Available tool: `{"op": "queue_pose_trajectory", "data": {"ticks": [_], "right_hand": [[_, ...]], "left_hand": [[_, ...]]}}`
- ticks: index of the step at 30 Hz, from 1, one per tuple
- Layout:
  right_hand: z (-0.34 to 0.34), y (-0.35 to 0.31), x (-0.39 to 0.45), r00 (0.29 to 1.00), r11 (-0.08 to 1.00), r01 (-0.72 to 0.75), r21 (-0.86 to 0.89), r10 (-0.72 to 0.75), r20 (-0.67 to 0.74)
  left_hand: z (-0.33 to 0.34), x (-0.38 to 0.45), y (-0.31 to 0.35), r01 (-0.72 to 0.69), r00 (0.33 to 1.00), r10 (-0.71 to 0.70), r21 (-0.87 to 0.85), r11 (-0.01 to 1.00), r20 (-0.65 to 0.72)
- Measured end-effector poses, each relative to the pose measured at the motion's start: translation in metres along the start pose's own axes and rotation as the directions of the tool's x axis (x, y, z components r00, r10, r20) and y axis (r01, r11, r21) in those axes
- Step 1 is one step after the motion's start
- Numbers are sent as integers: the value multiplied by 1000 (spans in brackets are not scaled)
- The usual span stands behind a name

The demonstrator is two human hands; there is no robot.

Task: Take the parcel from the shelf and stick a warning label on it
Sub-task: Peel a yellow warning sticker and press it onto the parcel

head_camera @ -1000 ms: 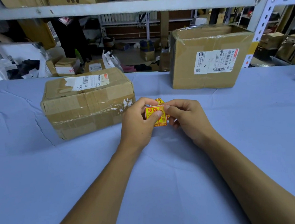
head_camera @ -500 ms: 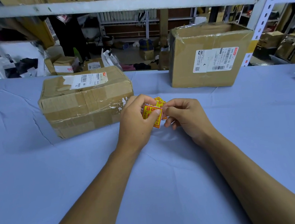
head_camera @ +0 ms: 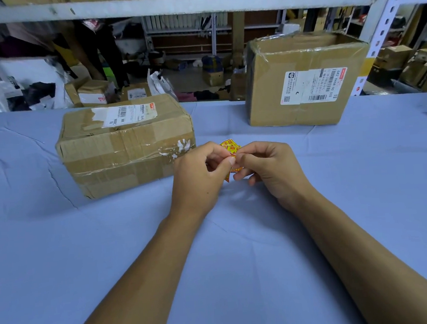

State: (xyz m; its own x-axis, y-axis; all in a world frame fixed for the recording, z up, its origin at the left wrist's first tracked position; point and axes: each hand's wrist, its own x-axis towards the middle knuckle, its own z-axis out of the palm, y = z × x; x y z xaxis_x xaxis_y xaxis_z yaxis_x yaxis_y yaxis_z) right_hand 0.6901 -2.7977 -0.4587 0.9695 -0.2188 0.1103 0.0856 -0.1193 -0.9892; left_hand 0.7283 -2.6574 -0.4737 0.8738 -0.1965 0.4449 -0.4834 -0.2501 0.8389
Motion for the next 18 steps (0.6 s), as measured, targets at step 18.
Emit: {"op": "queue_pose_trajectory", "data": {"ticks": [18], "right_hand": [[6,1,-3,1000,999,25,-36,-25,-8]], "left_hand": [[1,-2,2,42,996,-37,67,997,-79]]}}
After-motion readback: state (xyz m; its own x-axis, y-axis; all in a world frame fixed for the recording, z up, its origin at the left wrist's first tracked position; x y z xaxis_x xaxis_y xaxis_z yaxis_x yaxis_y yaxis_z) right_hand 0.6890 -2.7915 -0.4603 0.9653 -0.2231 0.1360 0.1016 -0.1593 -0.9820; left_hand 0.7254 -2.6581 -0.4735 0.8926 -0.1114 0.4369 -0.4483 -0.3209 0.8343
